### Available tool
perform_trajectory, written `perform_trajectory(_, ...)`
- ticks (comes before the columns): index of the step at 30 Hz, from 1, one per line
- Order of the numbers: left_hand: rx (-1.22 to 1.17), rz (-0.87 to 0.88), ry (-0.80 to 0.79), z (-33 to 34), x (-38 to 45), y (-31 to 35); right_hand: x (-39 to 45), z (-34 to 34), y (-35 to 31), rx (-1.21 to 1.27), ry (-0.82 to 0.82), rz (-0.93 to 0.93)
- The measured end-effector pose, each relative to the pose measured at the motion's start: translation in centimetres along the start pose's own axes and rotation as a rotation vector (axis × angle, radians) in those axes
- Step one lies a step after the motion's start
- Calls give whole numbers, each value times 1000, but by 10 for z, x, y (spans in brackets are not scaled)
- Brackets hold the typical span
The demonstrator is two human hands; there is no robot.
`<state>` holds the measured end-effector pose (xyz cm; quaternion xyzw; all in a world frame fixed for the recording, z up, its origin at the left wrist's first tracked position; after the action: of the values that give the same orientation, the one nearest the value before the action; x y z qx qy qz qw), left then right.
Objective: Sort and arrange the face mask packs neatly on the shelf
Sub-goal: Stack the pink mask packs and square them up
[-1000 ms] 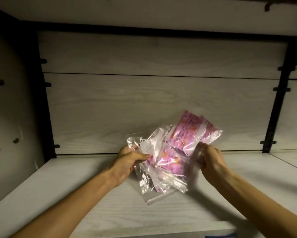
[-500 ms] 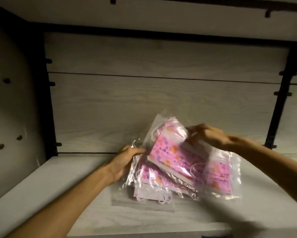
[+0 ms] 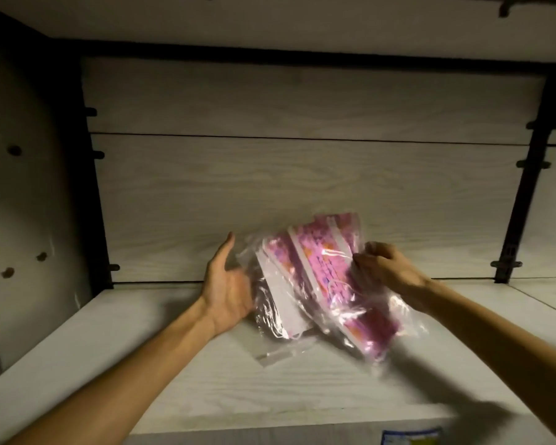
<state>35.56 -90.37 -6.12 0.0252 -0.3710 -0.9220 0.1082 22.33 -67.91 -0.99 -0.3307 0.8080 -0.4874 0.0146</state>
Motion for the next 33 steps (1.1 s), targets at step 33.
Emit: perform_trajectory(33,586,428,5,71,-17,-11,-51,17,-16,8,145,-150)
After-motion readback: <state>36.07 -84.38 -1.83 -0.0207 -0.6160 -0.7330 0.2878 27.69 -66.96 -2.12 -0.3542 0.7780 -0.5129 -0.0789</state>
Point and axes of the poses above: each hand's wrist, its own x-axis towards the middle knuckle, its own z-axis out of the palm, y = z × x, the point moved 7 cm from there along x, towards the middle knuckle, and after that the axes turned 13 degrees about -x, right-handed, at the moved point
